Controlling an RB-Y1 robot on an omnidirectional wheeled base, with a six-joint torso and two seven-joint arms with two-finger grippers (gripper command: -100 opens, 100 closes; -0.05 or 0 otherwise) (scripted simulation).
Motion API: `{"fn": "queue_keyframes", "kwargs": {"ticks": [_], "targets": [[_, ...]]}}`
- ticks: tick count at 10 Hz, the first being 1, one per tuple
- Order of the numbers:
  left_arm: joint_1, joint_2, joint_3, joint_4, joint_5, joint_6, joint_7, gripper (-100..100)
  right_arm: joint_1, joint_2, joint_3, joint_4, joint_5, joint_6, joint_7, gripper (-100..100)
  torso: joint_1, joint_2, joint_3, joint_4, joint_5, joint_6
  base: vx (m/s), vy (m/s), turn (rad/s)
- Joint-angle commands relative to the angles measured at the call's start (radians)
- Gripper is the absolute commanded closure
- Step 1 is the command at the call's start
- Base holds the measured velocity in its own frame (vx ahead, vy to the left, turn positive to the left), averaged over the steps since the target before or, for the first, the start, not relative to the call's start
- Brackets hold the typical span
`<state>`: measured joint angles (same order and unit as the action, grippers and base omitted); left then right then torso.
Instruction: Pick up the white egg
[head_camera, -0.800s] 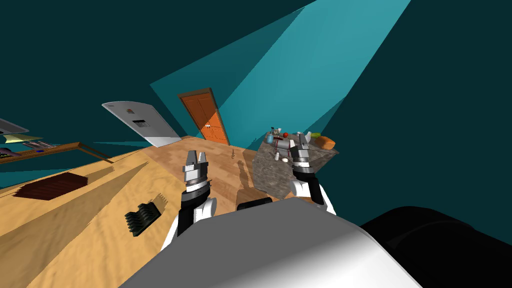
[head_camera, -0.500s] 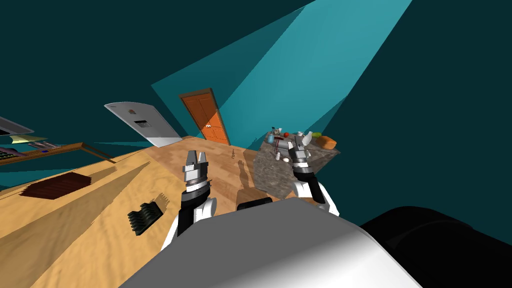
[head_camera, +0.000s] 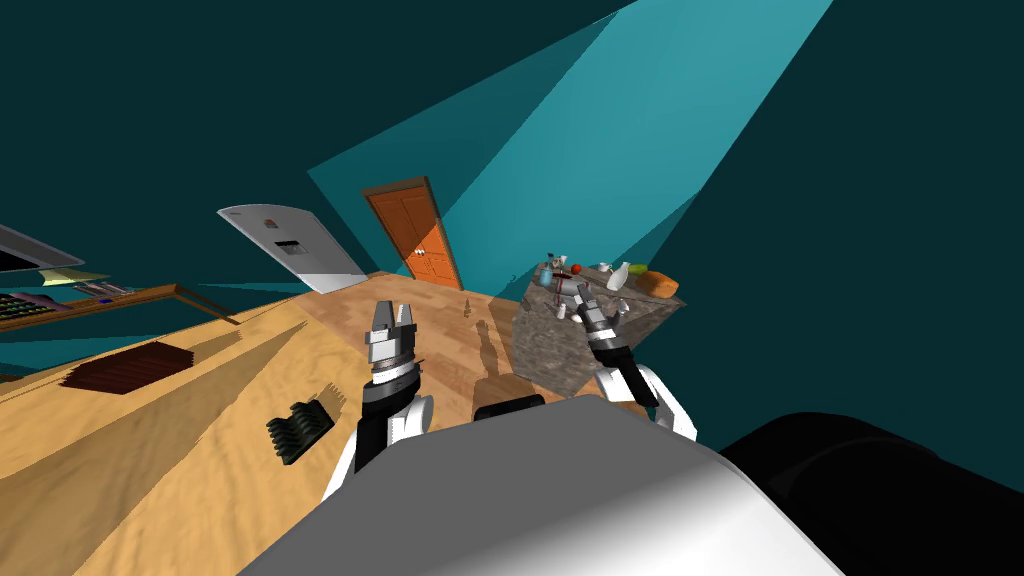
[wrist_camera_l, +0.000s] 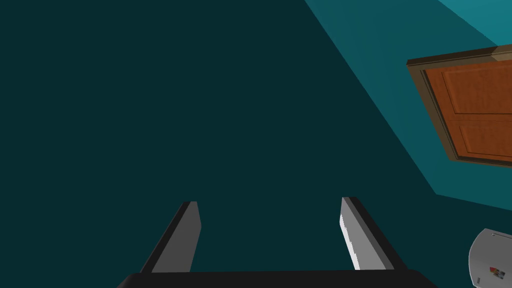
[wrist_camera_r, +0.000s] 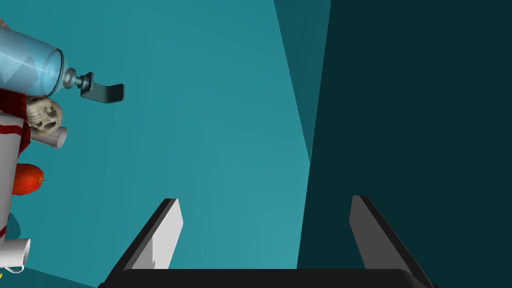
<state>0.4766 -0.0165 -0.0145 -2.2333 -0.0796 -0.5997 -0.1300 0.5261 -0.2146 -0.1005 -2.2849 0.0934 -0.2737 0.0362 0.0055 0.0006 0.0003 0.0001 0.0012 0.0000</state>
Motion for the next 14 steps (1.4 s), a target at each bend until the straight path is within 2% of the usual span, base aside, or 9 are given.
{"fn": "queue_keyframes", "kwargs": {"ticks": [1,2,4,5,7,8,10,11,14], "targets": [[0.000,0.000,0.000,0.000,0.000,0.000,0.000,0,0.022,-0.050,-0.007,0.033,0.035,0.049,0.009,-100,0.000,0.000,0.000,0.000,0.000,0.000,-0.022,0.122,0.019],[0.000,0.000,0.000,0.000,0.000,0.000,0.000,0,0.022,-0.065,-0.007,0.033,0.035,0.049,0.009,-100,0.002,0.001,0.000,0.000,0.000,0.000,-0.016,0.091,0.003],[0.000,0.000,0.000,0.000,0.000,0.000,0.000,0,0.056,-0.135,-0.025,0.080,0.078,0.107,0.016,-100,0.000,0.000,0.000,0.000,0.000,0.000,-0.010,0.105,0.023],[0.000,0.000,0.000,0.000,0.000,0.000,0.000,0,0.056,-0.148,-0.025,0.080,0.078,0.109,0.016,-100,0.002,0.000,0.000,0.000,0.000,0.000,-0.010,0.092,-0.004],[0.000,0.000,0.000,0.000,0.000,0.000,0.000,0,0.093,-0.217,-0.044,0.129,0.125,0.165,0.024,-100,-0.001,0.000,0.000,0.000,0.000,0.000,-0.006,0.094,0.025],[0.000,0.000,0.000,0.000,0.000,0.000,0.000,0,0.093,-0.235,-0.044,0.129,0.125,0.174,0.024,-100,0.001,0.000,0.000,0.000,0.000,0.000,-0.015,0.098,0.001],[0.000,0.000,0.000,0.000,0.000,0.000,0.000,0,0.133,-0.303,-0.061,0.178,0.174,0.238,0.034,-100,0.000,0.001,0.000,0.000,0.000,0.000,-0.021,0.107,0.027],[0.000,0.000,0.000,0.000,0.000,0.000,0.000,0,0.133,-0.325,-0.061,0.178,0.174,0.238,0.034,-100,0.002,0.001,0.001,0.000,0.001,0.000,-0.014,0.107,-0.001],[0.000,0.000,0.000,0.000,0.000,0.000,0.000,0,0.173,-0.402,-0.076,0.228,0.225,0.298,0.047,-100,-0.001,-0.001,0.000,0.000,0.000,0.000,0.003,0.081,0.018]]}}
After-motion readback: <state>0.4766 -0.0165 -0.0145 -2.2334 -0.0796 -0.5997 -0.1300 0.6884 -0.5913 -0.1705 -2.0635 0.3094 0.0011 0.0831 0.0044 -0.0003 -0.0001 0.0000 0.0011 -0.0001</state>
